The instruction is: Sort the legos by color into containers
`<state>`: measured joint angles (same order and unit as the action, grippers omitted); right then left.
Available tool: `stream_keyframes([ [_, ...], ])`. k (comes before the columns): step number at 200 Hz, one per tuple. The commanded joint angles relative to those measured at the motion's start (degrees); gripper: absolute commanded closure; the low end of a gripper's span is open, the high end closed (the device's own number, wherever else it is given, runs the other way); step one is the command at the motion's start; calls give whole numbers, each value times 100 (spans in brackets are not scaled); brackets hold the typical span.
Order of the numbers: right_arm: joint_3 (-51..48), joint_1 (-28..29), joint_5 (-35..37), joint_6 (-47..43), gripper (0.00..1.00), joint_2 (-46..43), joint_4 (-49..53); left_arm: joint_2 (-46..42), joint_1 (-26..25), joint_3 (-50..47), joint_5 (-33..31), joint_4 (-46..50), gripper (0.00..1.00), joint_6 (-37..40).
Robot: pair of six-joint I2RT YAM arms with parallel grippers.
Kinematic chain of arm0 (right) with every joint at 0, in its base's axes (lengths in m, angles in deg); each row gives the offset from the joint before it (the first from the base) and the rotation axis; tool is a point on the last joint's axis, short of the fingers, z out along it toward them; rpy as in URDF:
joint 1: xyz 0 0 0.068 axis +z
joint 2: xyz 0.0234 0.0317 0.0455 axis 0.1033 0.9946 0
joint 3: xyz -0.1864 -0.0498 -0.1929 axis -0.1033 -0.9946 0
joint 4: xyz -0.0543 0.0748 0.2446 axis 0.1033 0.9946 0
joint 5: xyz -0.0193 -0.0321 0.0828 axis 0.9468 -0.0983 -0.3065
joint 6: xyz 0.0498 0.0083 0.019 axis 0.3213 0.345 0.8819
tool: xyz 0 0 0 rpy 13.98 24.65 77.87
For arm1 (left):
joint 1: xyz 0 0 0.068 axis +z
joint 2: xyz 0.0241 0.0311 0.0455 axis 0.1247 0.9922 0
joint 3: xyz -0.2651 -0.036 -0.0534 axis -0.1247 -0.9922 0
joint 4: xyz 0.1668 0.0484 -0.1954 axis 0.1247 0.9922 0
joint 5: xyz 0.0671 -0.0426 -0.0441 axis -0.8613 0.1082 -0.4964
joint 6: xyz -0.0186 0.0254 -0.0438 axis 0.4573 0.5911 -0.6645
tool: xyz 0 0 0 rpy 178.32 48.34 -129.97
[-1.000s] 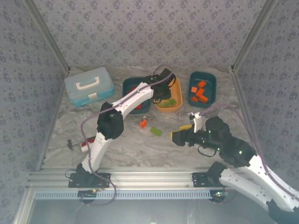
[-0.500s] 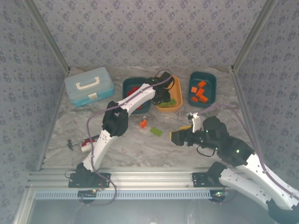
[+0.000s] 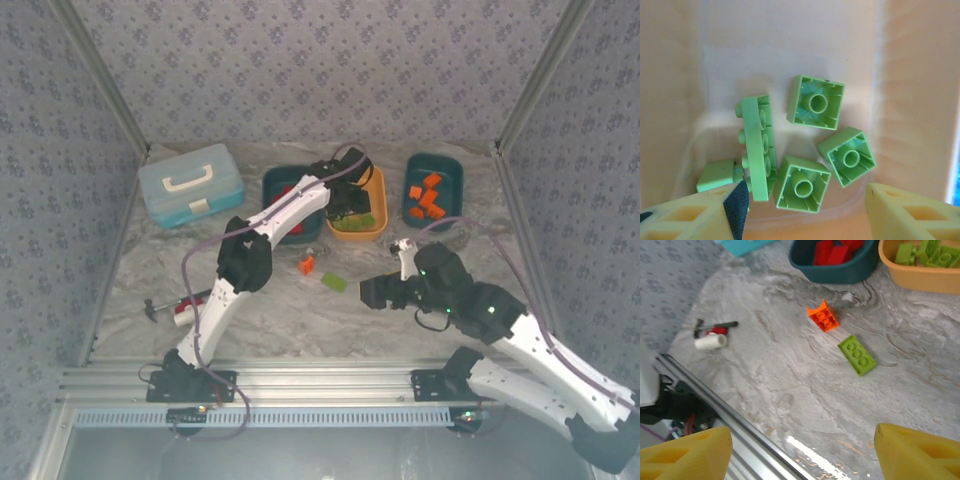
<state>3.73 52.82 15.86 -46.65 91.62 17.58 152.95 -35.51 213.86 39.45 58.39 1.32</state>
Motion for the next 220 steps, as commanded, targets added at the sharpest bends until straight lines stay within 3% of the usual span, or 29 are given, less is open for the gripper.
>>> stream_keyframes([
  [1,287,236,531,-115,22,643,76,-1202,78,235,-42,144,33,-25],
  [15,398,469,670,-86,18,1234,-257,-1856,197,-137,-165,206,33,-132],
  [36,704,755,632,-378,12,2249,-778,-3281,454,-1589,-329,-247,31,-200],
  [73,2150,618,560,-1390,12,4331,-175,-5836,980,-4694,-11,-1077,27,-341],
  [102,3180,465,618,-1883,13,5622,351,-7347,1051,-6394,199,-1216,23,-481],
  [147,4108,286,659,-2084,17,6843,796,-8746,1060,-7384,208,-785,22,-766],
  [220,4675,265,745,-2039,36,7554,772,-9539,1016,-8076,343,-671,22,-1207],
])
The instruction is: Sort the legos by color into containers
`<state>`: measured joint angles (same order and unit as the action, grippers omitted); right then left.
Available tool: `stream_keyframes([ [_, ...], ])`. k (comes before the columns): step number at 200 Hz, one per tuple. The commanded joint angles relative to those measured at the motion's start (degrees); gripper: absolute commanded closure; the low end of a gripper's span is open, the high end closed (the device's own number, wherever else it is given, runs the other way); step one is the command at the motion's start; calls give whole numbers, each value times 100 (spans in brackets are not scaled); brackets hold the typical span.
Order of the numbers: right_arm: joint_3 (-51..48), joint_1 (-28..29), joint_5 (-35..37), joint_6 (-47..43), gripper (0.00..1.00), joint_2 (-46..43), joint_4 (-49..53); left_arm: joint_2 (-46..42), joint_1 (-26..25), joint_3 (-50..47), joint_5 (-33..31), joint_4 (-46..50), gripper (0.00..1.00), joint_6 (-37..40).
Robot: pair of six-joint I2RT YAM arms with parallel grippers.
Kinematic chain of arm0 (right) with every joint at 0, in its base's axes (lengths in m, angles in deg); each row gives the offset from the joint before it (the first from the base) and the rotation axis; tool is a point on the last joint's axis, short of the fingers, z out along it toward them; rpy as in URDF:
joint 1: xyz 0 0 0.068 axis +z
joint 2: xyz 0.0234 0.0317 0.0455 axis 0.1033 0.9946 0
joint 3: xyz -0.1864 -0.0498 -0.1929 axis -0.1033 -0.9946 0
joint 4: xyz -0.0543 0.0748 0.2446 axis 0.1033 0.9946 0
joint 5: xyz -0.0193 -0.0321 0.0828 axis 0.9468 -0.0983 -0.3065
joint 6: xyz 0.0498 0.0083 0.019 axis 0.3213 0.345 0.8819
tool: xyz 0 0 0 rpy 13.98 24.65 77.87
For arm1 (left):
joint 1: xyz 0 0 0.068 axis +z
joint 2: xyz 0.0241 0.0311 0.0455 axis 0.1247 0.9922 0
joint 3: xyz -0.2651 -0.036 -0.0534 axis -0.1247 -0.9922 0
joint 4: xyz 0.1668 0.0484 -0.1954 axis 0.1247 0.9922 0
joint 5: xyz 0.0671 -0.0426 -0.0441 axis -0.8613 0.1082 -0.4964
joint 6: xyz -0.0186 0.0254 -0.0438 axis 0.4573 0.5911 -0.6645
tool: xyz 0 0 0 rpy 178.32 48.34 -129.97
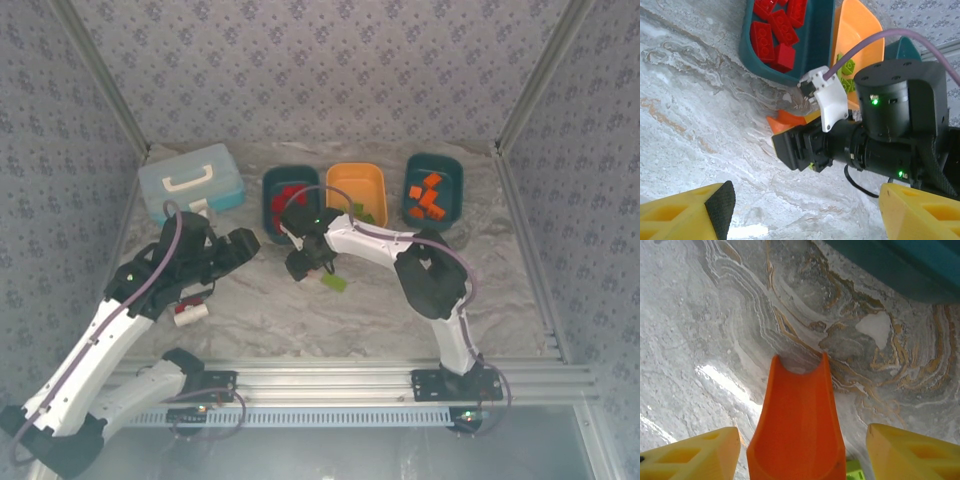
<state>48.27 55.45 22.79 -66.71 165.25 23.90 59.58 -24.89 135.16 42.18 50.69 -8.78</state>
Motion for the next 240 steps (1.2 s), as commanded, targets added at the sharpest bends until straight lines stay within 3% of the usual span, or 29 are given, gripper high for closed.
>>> stream_keyframes([
  [1,222,4,49,-32,36,201,142,-212,-51,-216,74,98,22,-210],
  [71,201,95,419,223,59,127,58,-484,-177,-487,55,288,22,-330],
  [125,-844,-110,900,744,65,-1993,108,-234,-924,-755,-317,-126,22,-494],
  [155,-1220,-1442,1053,957,66,-3240,533,478,-1496,-713,-489,-576,22,-402],
  [181,-1345,-3098,780,1073,66,-3447,584,1525,-1951,-317,-676,-719,22,29],
  [206,-1120,-4099,474,1296,66,-2999,276,2557,-2180,186,-685,-719,22,427],
  [240,-26,-4655,714,1528,65,-1586,438,3461,-2338,733,-567,-874,22,694],
])
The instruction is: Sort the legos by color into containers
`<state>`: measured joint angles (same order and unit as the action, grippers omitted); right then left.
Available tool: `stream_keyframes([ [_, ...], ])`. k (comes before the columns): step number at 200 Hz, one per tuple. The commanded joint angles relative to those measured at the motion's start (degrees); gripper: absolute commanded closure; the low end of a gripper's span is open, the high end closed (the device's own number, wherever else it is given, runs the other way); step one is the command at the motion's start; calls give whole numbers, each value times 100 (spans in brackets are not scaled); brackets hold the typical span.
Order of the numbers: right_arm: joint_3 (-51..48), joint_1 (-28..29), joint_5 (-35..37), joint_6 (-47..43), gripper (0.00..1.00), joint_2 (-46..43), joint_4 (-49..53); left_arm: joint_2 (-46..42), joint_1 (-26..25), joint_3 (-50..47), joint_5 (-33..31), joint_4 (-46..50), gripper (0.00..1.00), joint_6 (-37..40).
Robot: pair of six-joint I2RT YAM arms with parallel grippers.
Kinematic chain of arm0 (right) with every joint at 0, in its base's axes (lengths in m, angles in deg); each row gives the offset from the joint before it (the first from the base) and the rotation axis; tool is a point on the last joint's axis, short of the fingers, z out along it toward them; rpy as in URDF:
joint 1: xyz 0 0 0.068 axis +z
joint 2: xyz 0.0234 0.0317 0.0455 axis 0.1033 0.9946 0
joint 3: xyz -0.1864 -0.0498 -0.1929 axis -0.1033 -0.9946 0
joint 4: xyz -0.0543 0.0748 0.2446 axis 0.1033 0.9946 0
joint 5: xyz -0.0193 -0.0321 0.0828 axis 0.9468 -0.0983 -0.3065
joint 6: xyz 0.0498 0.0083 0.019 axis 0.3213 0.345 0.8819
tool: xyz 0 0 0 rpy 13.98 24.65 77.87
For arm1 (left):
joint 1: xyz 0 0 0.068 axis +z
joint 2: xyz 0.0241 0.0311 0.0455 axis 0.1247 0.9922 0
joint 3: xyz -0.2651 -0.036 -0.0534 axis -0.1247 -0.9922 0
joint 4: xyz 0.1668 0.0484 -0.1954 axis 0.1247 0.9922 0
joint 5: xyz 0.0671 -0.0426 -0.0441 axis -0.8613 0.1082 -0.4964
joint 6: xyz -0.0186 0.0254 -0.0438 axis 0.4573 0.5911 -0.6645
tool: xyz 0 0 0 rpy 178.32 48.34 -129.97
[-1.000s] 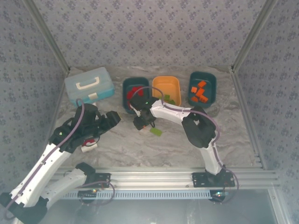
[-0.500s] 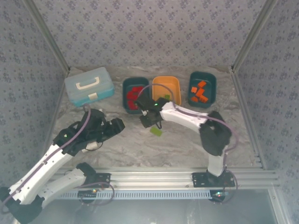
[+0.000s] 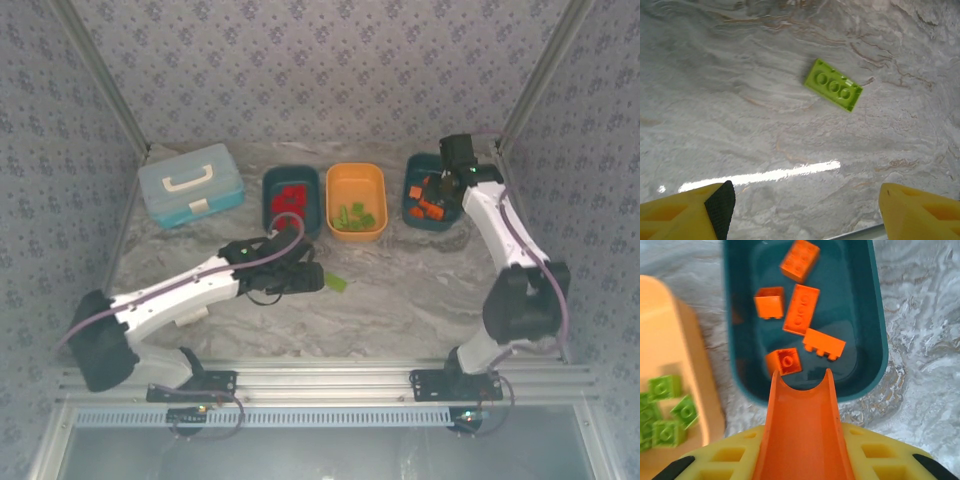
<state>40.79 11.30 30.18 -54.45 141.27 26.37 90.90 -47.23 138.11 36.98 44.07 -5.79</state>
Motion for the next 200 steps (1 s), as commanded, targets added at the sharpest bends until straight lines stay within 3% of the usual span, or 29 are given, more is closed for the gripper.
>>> stream_keyframes([
  [1,763,-248,-25,305,65,836,203,346,-110,446,-45,-218,22,391],
  [42,2289,-524,486,387,66,2346,699,734,-201,769,-28,-213,22,480],
  [78,3428,-637,435,377,65,3355,1128,774,-211,788,8,-189,22,495],
  [135,3807,-712,340,519,62,3988,1117,868,-221,815,53,-138,21,589],
  [164,4026,-671,436,475,49,4175,1219,990,-269,930,60,8,20,663],
  [200,4194,-589,555,390,43,4132,1326,971,-278,981,-7,77,21,642],
])
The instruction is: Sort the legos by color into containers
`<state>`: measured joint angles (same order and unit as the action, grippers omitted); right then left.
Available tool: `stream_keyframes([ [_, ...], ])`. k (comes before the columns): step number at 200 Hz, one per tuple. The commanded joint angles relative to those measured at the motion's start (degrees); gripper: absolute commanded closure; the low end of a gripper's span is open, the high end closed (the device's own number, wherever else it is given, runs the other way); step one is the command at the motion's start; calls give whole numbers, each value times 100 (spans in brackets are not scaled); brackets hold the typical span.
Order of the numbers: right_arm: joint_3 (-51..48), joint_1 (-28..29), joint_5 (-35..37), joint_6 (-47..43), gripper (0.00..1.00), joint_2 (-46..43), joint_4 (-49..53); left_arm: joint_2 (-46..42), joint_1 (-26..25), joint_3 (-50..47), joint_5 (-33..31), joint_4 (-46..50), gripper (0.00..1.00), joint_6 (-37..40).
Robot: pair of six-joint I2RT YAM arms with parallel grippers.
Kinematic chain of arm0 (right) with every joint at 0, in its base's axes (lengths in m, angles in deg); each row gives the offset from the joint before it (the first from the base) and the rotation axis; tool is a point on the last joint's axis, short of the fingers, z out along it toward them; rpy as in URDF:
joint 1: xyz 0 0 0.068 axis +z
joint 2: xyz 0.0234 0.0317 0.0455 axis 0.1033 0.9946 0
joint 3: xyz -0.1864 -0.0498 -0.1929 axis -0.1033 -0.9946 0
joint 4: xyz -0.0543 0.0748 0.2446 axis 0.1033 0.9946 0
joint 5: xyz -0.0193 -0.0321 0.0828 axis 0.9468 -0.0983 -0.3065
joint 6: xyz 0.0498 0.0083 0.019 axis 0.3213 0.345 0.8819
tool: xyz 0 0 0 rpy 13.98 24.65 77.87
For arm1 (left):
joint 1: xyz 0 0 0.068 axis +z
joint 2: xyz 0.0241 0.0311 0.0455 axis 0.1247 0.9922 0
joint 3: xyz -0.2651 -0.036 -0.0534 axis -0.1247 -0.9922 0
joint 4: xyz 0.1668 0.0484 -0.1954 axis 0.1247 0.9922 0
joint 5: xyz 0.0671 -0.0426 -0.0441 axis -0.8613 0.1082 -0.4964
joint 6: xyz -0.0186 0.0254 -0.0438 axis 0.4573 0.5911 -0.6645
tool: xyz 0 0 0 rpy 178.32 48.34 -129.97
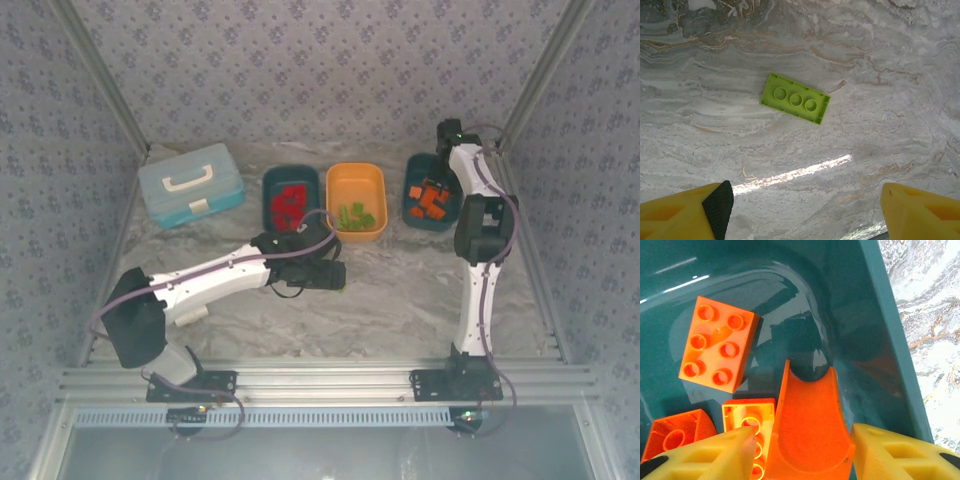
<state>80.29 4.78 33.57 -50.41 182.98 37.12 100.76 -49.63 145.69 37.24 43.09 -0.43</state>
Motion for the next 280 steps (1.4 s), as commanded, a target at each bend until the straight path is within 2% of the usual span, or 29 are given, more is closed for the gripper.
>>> stream_keyframes([
  [1,241,71,225,-25,43,-57,244,-15,-40,218,-34,174,21,107],
  [34,0,361,312,-243,38,-860,-29,143,-33,325,-98,297,19,113],
  [59,-446,604,278,-221,35,-1986,-167,528,-24,597,-117,600,12,277],
  [81,-1615,885,120,-98,31,-3437,-598,959,-20,814,-97,718,11,442],
  [117,-4337,1363,-718,179,20,-6306,-1517,1772,39,1376,-260,894,5,979],
  [122,-4628,1444,-847,200,18,-6666,-1550,1892,66,1444,-175,886,1,1100],
  [144,-5321,1870,-997,228,12,-7877,-1215,2346,125,1711,145,933,1,1571],
  [179,-5491,2369,-1125,340,10,-8856,-411,2658,181,1734,160,920,1,1864],
  [212,-6169,2378,-2767,119,9,-9469,-1078,2914,213,1912,160,995,4,2089],
  [236,-6361,2426,-3471,55,8,-9704,-1198,3003,217,1971,92,1019,5,2141],
  [263,-6347,2461,-3590,9,8,-9851,-974,3116,230,2039,114,1047,8,2239],
  [280,-6296,2454,-3571,23,9,-9902,-867,3204,230,2103,127,1104,14,2252],
])
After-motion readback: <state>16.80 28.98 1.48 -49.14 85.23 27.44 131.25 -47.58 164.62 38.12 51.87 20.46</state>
